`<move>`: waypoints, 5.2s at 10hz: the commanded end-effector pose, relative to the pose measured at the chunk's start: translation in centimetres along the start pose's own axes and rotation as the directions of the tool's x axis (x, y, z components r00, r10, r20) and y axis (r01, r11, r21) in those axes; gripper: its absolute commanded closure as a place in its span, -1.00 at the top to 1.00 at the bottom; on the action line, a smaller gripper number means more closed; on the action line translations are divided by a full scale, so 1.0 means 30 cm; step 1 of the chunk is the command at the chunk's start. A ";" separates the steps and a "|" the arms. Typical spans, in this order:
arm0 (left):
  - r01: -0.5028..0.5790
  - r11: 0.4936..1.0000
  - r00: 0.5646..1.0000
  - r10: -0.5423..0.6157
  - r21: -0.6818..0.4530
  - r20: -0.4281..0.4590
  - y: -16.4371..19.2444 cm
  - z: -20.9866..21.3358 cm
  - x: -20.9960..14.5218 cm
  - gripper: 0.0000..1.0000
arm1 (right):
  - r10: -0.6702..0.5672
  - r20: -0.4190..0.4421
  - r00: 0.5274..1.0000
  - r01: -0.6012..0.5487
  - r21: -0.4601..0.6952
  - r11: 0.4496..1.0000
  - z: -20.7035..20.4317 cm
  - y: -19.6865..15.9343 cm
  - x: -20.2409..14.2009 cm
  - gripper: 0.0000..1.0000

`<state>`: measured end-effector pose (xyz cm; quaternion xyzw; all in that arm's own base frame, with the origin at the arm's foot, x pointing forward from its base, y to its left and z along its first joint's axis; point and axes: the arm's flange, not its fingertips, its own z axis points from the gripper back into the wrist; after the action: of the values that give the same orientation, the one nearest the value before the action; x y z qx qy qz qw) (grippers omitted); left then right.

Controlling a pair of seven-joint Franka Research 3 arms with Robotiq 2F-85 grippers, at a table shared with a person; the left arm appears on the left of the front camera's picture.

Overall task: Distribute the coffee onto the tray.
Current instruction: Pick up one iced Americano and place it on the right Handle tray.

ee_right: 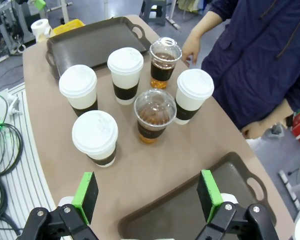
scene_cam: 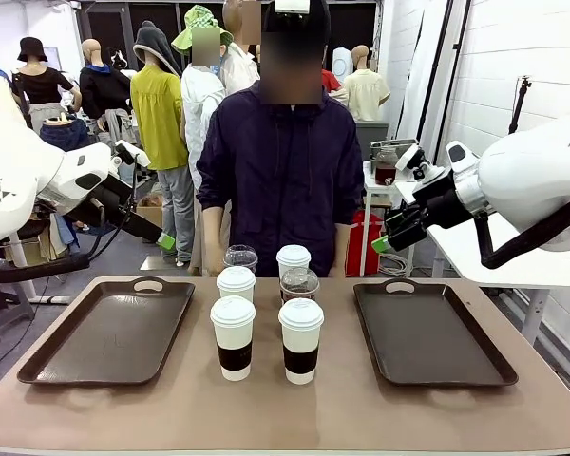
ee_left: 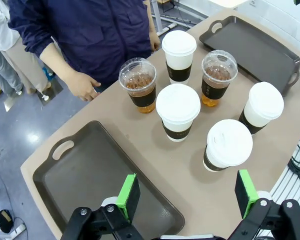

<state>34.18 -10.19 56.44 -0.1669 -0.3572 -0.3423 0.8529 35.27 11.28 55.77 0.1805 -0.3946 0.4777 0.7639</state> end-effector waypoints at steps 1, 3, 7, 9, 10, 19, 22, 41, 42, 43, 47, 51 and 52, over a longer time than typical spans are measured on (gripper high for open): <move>-0.001 1.000 1.000 0.001 -0.005 0.001 0.004 -0.001 -0.002 1.00 | 0.006 0.012 1.000 -0.006 0.020 1.000 -0.005 -0.004 -0.006 1.00; -0.001 1.000 1.000 0.001 -0.005 0.001 0.004 -0.001 -0.002 1.00 | 0.006 0.012 1.000 -0.006 0.020 1.000 -0.005 -0.004 -0.006 1.00; -0.001 1.000 1.000 0.001 -0.005 0.001 0.004 -0.001 -0.002 1.00 | 0.006 0.012 1.000 -0.006 0.020 1.000 -0.005 -0.004 -0.006 1.00; -0.001 1.000 1.000 0.001 -0.005 0.001 0.004 -0.001 -0.002 1.00 | 0.006 0.012 1.000 -0.006 0.020 1.000 -0.005 -0.004 -0.006 1.00; -0.001 1.000 1.000 0.001 -0.005 0.001 0.004 -0.001 -0.002 1.00 | 0.006 0.012 1.000 -0.006 0.020 1.000 -0.005 -0.004 -0.006 1.00; -0.001 1.000 1.000 0.001 -0.005 0.001 0.004 -0.001 -0.002 1.00 | 0.229 0.210 0.950 -0.268 0.184 0.946 -0.191 -0.311 -0.056 1.00; -0.001 1.000 1.000 0.001 -0.005 0.001 0.004 -0.001 -0.002 1.00 | 0.176 0.218 0.960 -0.231 0.260 0.938 -0.292 -0.354 -0.144 1.00; -0.001 1.000 1.000 0.001 -0.005 0.001 0.004 -0.001 -0.002 1.00 | 0.020 0.368 0.929 -0.168 0.374 0.912 -0.723 -0.483 -0.498 1.00; -0.001 1.000 1.000 0.001 -0.005 0.001 0.004 -0.001 -0.002 1.00 | 0.006 0.377 0.926 -0.166 0.393 0.904 -0.762 -0.487 -0.499 1.00; -0.001 1.000 1.000 0.001 -0.005 0.001 0.004 -0.001 -0.002 1.00 | -0.003 0.379 0.925 -0.161 0.400 0.902 -0.797 -0.492 -0.507 1.00; -0.001 1.000 1.000 0.001 -0.005 0.001 0.004 -0.001 -0.002 1.00 | -0.044 0.363 0.931 -0.134 0.452 0.882 -0.838 -0.489 -0.507 1.00; -0.001 1.000 1.000 0.001 -0.005 0.001 0.004 -0.001 -0.002 1.00 | -0.017 0.354 0.935 -0.149 0.438 0.887 -0.842 -0.484 -0.519 1.00; -0.001 1.000 1.000 0.001 -0.005 0.001 0.004 -0.001 -0.002 1.00 | -0.022 0.354 0.935 -0.146 0.439 0.886 -0.836 -0.486 -0.518 1.00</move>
<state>34.15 -10.26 56.45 -0.1654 -0.3572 -0.3428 0.8530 55.19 11.56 29.57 0.4245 -0.4054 0.5422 0.6013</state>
